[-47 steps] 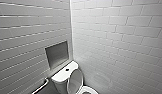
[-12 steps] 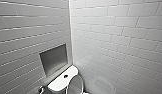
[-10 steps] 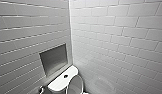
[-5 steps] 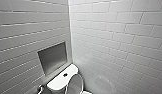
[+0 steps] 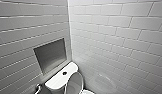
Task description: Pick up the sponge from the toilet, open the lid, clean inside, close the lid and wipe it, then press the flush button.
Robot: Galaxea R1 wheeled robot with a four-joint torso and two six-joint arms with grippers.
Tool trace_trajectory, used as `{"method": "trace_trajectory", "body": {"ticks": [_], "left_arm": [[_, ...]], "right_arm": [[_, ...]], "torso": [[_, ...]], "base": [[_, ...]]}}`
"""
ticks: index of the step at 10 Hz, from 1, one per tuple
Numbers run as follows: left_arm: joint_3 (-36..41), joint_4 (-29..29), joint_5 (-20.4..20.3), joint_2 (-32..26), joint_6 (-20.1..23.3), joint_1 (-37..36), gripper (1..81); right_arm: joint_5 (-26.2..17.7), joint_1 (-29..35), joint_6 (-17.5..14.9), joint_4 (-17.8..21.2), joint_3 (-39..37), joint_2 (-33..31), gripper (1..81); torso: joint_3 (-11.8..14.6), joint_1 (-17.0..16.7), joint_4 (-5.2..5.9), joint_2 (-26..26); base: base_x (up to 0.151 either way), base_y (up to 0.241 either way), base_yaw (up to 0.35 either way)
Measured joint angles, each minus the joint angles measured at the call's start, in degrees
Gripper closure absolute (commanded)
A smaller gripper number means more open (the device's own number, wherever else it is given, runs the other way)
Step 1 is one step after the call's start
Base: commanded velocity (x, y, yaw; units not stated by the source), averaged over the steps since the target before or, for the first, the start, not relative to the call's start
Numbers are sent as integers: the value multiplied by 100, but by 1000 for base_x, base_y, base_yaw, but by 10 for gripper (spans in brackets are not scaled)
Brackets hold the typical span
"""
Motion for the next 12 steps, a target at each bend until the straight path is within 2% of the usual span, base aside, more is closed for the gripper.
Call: {"method": "trace_trajectory", "body": {"ticks": [4, 6, 9, 12], "left_arm": [[0, -9, -12, 5, 0, 12, 10], [0, -9, -4, 5, 0, 30, 10], [0, -11, -12, 24, 0, 23, 10], [0, -23, -28, 33, -1, 4, 10]], "right_arm": [[-385, 940, 15, 85, 77, 40, 811], [-601, 1148, 23, 105, -146, 245, 811], [-855, 1487, 28, 107, -397, 429, 811], [-1123, 2031, 28, 105, -422, 606, 811]], "torso": [[-64, 488, 0, -778], [-367, 704, 0, -1124], [-955, 1102, 0, -1746], [-1126, 1233, 0, -1917]], "base": [[0, 0, 0], [0, 0, 0], [0, 0, 0], [0, 0, 0]]}}
